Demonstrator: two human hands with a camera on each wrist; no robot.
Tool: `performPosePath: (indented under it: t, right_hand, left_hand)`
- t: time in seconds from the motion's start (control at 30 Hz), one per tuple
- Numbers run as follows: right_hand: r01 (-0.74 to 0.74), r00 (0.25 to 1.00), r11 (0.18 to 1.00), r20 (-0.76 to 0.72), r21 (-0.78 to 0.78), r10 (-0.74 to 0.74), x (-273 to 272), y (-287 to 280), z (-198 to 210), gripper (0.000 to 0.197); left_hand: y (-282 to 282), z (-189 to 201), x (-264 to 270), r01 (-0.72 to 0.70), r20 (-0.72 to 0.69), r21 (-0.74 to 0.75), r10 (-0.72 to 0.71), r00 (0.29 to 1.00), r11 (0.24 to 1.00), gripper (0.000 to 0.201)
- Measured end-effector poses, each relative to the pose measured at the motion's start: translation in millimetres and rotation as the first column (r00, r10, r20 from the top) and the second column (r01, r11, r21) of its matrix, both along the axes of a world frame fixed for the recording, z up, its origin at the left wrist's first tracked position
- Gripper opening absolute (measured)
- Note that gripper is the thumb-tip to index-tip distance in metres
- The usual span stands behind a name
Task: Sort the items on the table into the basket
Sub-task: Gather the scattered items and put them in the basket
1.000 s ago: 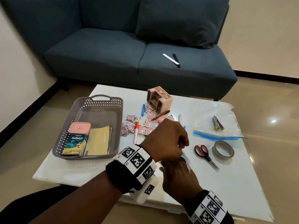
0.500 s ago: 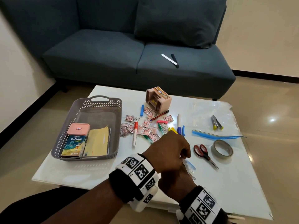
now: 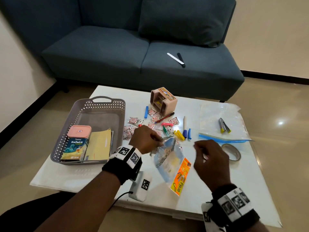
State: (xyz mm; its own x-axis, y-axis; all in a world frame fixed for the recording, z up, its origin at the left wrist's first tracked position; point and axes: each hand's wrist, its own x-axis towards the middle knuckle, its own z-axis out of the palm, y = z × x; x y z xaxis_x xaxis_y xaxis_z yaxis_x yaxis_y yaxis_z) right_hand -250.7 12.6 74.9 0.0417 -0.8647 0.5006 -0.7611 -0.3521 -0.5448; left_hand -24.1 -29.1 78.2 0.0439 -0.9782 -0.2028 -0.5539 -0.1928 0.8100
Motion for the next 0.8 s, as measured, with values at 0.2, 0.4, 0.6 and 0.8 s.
performPosePath:
  t: [0.2, 0.4, 0.6, 0.8]
  right_hand:
    - [0.405, 0.868, 0.678, -0.491, 0.614, -0.074, -65, -53, -86, 0.038]
    - [0.438, 0.827, 0.702, -0.558, 0.561, -0.070, -81, -65, -117, 0.029]
    - [0.319, 0.857, 0.806, -0.515, 0.499, -0.021, -88, -67, -104, 0.013]
    - [-0.220, 0.886, 0.898, -0.306, 0.380, 0.347, -39, -28, -99, 0.010]
  left_hand:
    - [5, -56, -2, -0.154, -0.213, 0.228, 0.203, 0.956, 0.961, 0.020]
    - [15, -100, -10, -0.170, -0.199, 0.441, 0.280, 0.939, 0.881, 0.010]
    - [20, -111, -18, -0.176, 0.030, 0.364, 0.177, 0.984, 0.915, 0.012]
    - [23, -108, -30, -0.219, 0.083, 0.321, 0.203, 0.976, 0.921, 0.010]
